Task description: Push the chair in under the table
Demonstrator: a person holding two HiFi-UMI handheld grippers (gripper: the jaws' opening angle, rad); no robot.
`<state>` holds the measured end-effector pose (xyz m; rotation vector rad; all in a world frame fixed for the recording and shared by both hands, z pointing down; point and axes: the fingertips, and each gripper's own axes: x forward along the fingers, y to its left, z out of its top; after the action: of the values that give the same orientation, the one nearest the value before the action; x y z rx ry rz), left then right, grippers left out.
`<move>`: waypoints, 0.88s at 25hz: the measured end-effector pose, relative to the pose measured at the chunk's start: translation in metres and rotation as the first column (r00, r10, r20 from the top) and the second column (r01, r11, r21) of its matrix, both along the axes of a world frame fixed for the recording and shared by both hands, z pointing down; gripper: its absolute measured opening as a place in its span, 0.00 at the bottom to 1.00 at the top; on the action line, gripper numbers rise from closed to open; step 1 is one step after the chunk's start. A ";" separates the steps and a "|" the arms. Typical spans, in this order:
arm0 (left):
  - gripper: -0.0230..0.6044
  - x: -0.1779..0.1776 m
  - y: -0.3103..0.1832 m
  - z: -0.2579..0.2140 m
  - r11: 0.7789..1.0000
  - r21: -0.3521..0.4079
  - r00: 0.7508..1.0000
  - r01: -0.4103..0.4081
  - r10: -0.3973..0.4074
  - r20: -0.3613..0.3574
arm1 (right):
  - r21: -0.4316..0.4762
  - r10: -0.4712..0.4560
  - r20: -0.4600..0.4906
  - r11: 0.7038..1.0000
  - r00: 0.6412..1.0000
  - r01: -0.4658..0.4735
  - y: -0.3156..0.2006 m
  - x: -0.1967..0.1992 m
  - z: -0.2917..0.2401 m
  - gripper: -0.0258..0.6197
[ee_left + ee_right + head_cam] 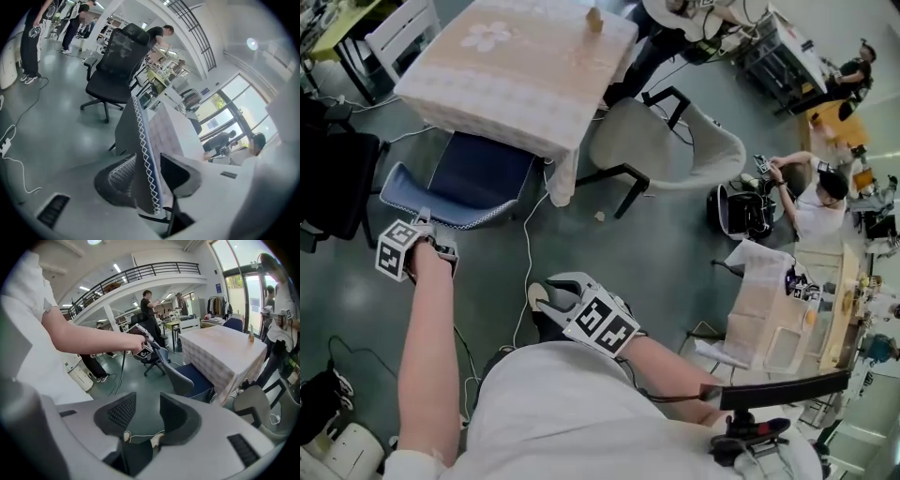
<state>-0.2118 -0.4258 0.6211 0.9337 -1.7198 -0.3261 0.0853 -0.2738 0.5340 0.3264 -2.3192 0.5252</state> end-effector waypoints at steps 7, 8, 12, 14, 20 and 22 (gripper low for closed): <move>0.28 -0.004 0.046 -0.062 0.976 0.137 0.978 -0.170 0.151 0.143 | 0.057 0.010 0.022 0.998 1.000 -0.011 0.024 -0.018 -0.014 0.30; 0.28 -0.003 0.056 -0.068 0.970 0.148 0.974 -0.191 0.168 0.153 | 0.064 0.005 0.024 0.998 1.000 -0.007 0.029 -0.021 -0.016 0.30; 0.17 0.003 0.106 -0.087 0.946 0.176 0.952 -0.273 0.240 0.188 | 0.097 -0.016 0.029 0.995 0.999 0.013 0.054 -0.036 -0.022 0.28; 0.11 0.005 0.134 -0.095 0.930 0.187 0.937 -0.316 0.276 0.213 | 0.113 -0.026 0.026 0.993 0.999 0.023 0.068 -0.044 -0.025 0.23; 0.06 0.007 0.218 -0.123 0.855 0.270 0.893 -0.443 0.394 0.218 | 0.177 -0.068 0.018 0.982 0.998 0.063 0.110 -0.078 -0.042 0.09; 0.06 0.012 0.246 -0.132 0.817 0.287 0.862 -0.501 0.442 0.248 | 0.191 -0.072 0.012 0.979 0.997 0.069 0.126 -0.085 -0.045 0.08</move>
<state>-0.1999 -0.1795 0.4890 1.6536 -1.5357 -0.2183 0.0001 -0.1474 0.4889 0.3293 -2.3951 0.2724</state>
